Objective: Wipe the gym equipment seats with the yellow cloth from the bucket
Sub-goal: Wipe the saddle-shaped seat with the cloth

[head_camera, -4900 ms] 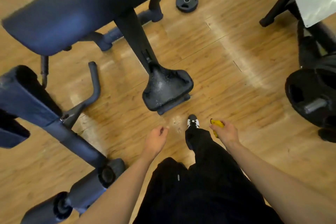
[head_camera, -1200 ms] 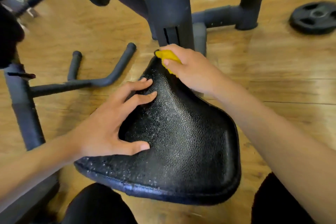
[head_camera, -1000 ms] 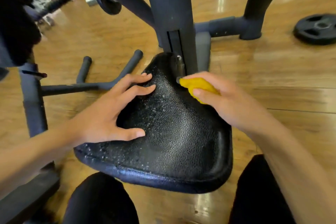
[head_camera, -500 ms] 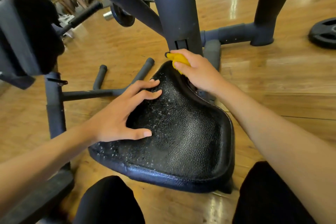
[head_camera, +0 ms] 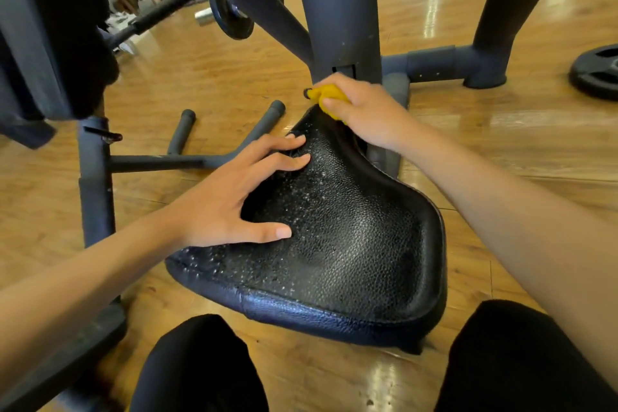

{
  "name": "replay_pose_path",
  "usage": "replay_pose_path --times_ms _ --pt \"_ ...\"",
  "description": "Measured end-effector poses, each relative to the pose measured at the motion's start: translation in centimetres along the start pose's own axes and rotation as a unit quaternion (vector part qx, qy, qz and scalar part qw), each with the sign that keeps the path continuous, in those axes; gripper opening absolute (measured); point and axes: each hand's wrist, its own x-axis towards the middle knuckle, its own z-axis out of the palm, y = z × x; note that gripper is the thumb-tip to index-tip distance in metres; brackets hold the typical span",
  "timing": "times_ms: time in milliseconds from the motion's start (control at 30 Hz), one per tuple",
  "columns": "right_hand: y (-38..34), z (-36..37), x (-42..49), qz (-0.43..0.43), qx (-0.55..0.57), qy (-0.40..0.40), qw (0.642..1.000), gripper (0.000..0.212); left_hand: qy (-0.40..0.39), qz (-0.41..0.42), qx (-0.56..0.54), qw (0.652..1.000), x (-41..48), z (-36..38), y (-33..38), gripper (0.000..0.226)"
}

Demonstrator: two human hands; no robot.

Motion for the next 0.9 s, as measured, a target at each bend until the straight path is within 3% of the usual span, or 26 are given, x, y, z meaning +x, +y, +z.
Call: replay_pose_path --times_ms 167,233,367,467,600,700,900 --pt "-0.9 -2.5 -8.0 0.0 0.128 -0.134 0.983 0.037 0.011 0.008 -0.003 1.0 -0.1 -0.1 -0.2 0.084" --pt "-1.0 -4.2 -13.5 -0.01 0.147 -0.151 0.977 0.036 0.016 0.01 -0.008 1.0 -0.1 -0.1 -0.2 0.083" --pt "-2.5 -4.2 -21.1 -0.037 0.122 -0.064 0.99 0.037 0.021 0.015 -0.014 1.0 0.0 0.1 -0.4 0.082" --pt "-3.3 -2.7 -19.8 -0.014 0.074 0.008 0.997 0.037 0.021 0.019 -0.006 1.0 -0.1 0.2 -0.5 0.083" --pt "-2.8 -1.7 -12.5 0.029 0.014 -0.024 0.999 0.032 0.023 0.017 -0.001 1.0 0.0 0.1 -0.3 0.083" --pt "-2.9 -0.6 -10.6 0.087 0.047 -0.016 0.995 0.032 0.022 0.021 -0.005 1.0 -0.1 0.1 -0.2 0.085" --pt "-6.9 -0.4 -22.4 0.009 0.032 0.08 0.996 0.042 0.028 0.023 -0.004 0.999 0.0 0.1 -0.6 0.08"
